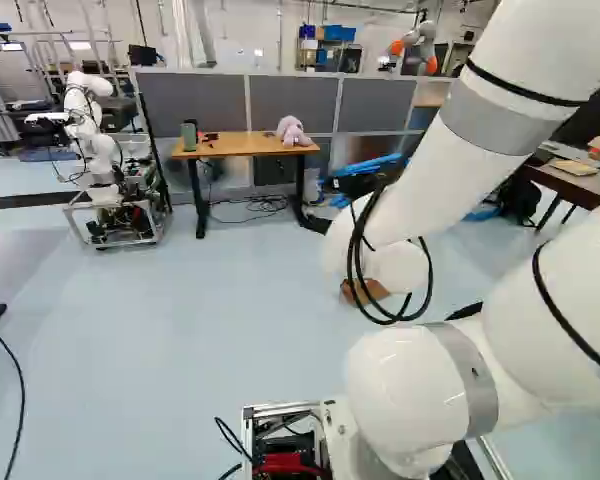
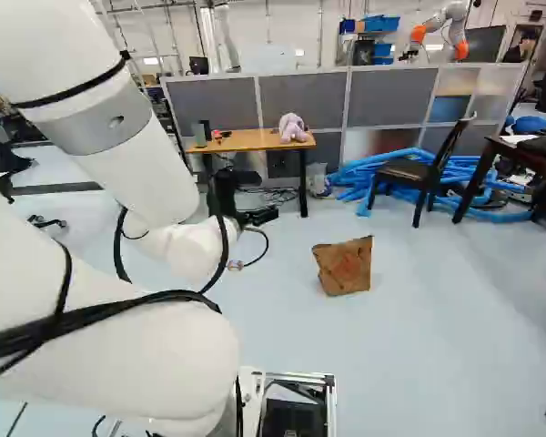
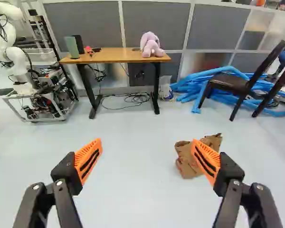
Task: Pick up the bag on the ground and place it on the table
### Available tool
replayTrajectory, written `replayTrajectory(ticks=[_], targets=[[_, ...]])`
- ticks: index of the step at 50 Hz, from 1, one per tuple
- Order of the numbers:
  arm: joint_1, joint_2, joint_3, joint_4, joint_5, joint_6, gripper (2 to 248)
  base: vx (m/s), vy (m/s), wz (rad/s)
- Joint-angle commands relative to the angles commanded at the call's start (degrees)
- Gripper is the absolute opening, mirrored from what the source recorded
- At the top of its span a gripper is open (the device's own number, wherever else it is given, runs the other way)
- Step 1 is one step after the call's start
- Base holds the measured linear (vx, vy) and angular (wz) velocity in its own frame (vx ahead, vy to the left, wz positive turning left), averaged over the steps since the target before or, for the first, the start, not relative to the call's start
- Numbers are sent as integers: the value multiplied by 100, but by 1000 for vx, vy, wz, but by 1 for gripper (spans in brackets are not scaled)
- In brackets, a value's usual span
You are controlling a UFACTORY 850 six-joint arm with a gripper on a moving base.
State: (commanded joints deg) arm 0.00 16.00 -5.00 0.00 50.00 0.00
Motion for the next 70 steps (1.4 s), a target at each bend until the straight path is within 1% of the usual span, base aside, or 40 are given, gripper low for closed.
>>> replayTrajectory(ticks=[57,70], targets=[[0,0,0,0,0,0,247,0,0,0],[0,0,0,0,0,0,247,44,0,-3]])
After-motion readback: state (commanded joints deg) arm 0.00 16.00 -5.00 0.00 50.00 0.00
